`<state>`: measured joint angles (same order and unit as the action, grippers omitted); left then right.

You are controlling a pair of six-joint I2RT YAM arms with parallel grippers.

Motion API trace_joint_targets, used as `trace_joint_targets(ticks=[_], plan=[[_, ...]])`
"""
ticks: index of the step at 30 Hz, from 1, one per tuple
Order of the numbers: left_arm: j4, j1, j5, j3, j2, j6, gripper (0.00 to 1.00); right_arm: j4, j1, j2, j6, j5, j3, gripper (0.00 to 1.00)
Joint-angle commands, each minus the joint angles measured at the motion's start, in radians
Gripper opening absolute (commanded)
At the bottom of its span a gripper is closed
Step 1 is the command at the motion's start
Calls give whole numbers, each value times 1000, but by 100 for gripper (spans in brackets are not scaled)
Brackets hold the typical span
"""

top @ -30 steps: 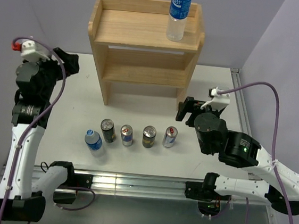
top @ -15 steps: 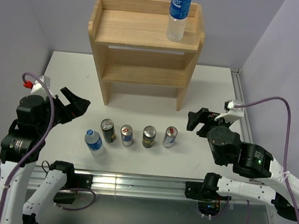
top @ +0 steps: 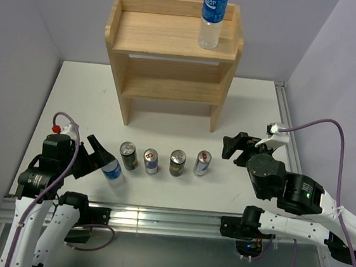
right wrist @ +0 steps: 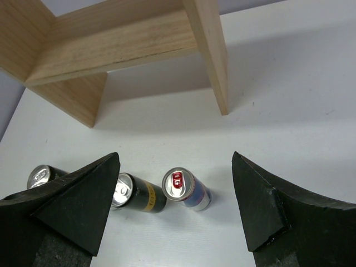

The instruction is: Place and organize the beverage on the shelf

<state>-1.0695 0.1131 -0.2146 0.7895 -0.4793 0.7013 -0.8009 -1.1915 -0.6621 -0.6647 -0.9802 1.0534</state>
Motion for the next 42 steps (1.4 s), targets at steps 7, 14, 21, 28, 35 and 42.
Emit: trace_joint_targets(ticks=[7,14,21,28,35,42], plan=[[40,2,1,-36,-35,-40,99,42,-7,22,-21,-29,-33,89],[118,7,-9,-96,-71,-52,99,57,-7,24,-12,-32,-47,89],[138,40,20,-84,-111,-51,91,62,-5,21,-7,-49,-55,89],[118,60,57,-32,-139,-68,77,63,-5,16,-7,-55,-58,89],[105,69,87,-19,-145,-68,63,62,-5,9,-6,-63,-59,89],[106,71,119,-13,-154,-66,17,75,-5,-1,-1,-61,-59,89]])
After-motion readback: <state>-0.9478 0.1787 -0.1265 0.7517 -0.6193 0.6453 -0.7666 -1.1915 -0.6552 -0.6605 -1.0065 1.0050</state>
